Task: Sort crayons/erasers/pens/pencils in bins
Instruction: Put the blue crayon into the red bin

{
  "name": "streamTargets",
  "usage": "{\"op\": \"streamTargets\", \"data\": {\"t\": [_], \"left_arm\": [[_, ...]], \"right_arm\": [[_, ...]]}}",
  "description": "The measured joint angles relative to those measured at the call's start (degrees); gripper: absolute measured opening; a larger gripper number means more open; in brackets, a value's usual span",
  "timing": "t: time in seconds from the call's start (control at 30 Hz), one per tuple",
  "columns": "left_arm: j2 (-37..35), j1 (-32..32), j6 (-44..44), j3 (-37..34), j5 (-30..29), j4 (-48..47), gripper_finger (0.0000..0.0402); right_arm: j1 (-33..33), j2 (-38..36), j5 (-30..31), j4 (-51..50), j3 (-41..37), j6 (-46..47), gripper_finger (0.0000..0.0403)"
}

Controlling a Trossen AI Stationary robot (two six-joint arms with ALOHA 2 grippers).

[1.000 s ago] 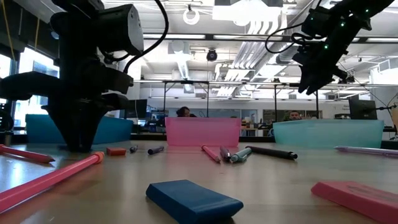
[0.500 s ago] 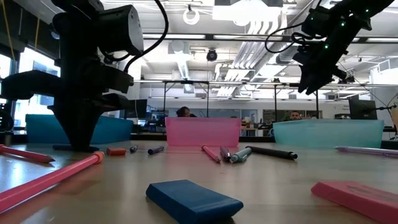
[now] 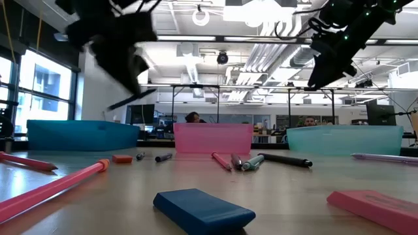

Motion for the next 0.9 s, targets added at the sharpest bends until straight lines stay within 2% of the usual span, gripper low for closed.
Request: {"op": "streamTargets", "data": {"t": [0.2,0.47,0.7,0.9], "left_arm": [[-0.6,6.0,2.4,3.4,-2.5,11.2,0.0008],[2.1,13.0,3.4,3.8,-2.8,23.5,0.0008],[8.0,19.0,0.0,3.8,-2.6,35.7,0.0008],[14.4,22.8,-3.3,3.8,-2.4,39.7,0.0008]], "right_arm": [[6.7,-0.1,0.6,1.8,0.0,4.6,0.0161],[13.7,-0.1,4.6,1.9,0.0,10.5,0.0161],[17.7,0.0,9.4,1.9,0.0,15.8,0.0161],[19.7,0.0,11.7,1.9,0.0,19.6,0.0161]]}}
